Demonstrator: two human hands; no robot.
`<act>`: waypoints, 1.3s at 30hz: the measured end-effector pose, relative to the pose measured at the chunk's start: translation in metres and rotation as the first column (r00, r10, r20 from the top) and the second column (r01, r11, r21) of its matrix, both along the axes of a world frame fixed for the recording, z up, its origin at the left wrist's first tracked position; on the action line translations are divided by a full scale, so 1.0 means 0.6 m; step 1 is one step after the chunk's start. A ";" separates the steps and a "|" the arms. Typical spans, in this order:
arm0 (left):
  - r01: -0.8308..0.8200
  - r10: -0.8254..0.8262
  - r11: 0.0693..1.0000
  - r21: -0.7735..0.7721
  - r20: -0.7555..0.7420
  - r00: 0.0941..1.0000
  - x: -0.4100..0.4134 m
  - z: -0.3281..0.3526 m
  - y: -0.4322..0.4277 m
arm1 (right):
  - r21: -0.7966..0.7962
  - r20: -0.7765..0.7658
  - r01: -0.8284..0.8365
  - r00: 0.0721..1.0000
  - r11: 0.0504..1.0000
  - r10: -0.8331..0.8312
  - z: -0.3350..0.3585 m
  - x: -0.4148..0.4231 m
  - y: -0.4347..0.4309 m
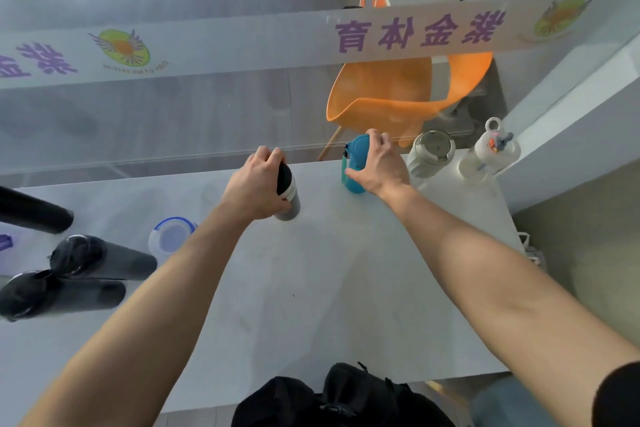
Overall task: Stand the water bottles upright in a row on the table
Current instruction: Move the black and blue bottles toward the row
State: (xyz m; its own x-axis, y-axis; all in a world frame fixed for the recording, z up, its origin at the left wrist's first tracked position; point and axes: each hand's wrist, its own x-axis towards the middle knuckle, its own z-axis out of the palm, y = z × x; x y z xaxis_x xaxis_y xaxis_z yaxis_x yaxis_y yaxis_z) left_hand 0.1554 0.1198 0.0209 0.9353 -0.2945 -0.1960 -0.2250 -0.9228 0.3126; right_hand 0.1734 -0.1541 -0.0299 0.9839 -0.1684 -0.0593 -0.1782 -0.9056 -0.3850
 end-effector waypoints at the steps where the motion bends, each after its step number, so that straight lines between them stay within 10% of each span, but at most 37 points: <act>1: -0.001 0.001 1.000 0.001 0.004 1.000 0.008 -0.001 -0.003 | -0.013 -0.020 0.011 1.000 1.000 -0.011 0.004 -0.001 0.001; 10: -0.002 0.002 1.000 -0.004 0.009 1.000 0.071 -0.002 -0.051 | 0.022 0.388 0.044 0.920 0.999 -0.049 0.055 -0.112 0.034; 14: 0.024 -0.024 1.000 -0.014 0.022 0.999 0.083 -0.001 -0.076 | 0.004 -0.058 -0.157 0.986 0.988 0.157 0.046 -0.150 0.050; 19: 0.068 -0.068 0.998 -0.009 0.026 0.997 0.082 -0.001 -0.096 | -0.033 -0.514 -0.271 0.830 0.962 0.216 0.015 -0.171 0.048; 39: -0.167 0.166 0.979 0.119 0.018 0.986 -0.042 0.138 0.141 | 0.008 -0.323 -0.478 0.830 0.878 0.455 0.086 -0.172 0.193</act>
